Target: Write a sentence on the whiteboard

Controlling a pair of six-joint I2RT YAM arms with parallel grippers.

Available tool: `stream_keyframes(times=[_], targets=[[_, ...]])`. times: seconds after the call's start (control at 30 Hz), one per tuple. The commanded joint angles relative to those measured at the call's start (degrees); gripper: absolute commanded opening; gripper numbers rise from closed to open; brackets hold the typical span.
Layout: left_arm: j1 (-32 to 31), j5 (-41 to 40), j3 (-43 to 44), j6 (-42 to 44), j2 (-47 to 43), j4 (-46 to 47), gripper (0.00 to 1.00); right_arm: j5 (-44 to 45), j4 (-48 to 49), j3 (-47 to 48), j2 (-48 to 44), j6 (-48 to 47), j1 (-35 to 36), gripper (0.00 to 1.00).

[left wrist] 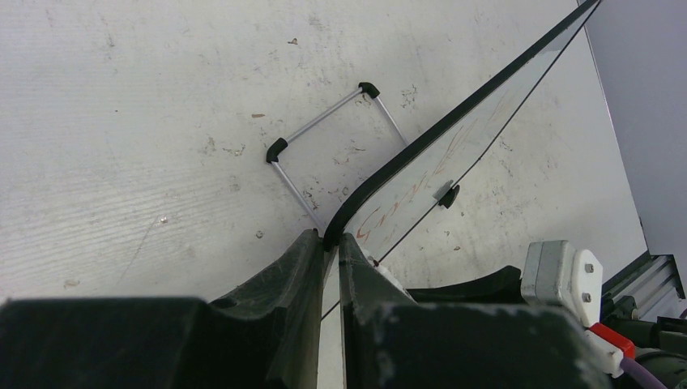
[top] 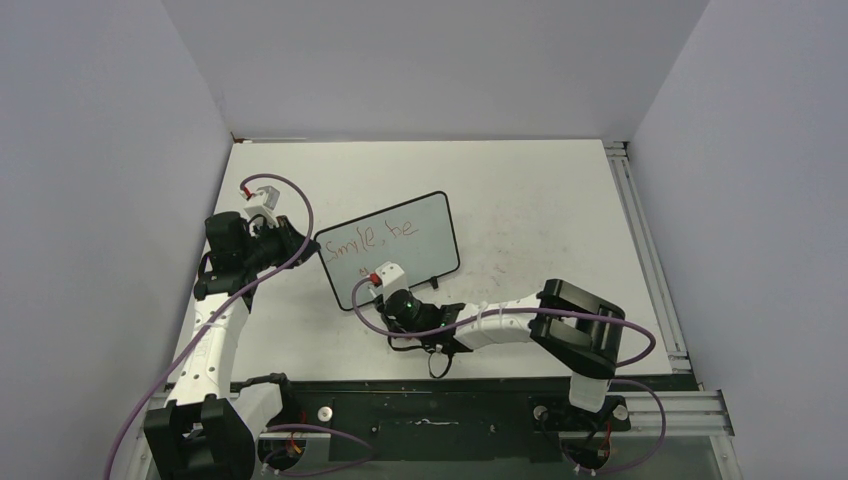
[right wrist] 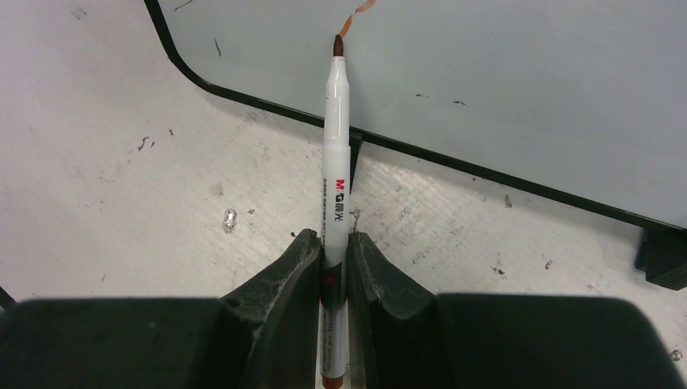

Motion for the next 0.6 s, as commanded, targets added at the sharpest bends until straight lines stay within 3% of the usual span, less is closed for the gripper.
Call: stream_keyframes(times=[0.0, 0.57], targets=[[-1.0, 1.5, 0.9, 0.3, 0.0, -0.8, 0.09, -0.3, 2.3, 2.2, 0.9, -0.3, 0.6, 0.05], [-1.0, 1.3, 0.9, 0.4, 0.1, -0.9, 0.09, 0.7, 3.1, 4.4, 0.9, -1.7, 0.6, 0.05]])
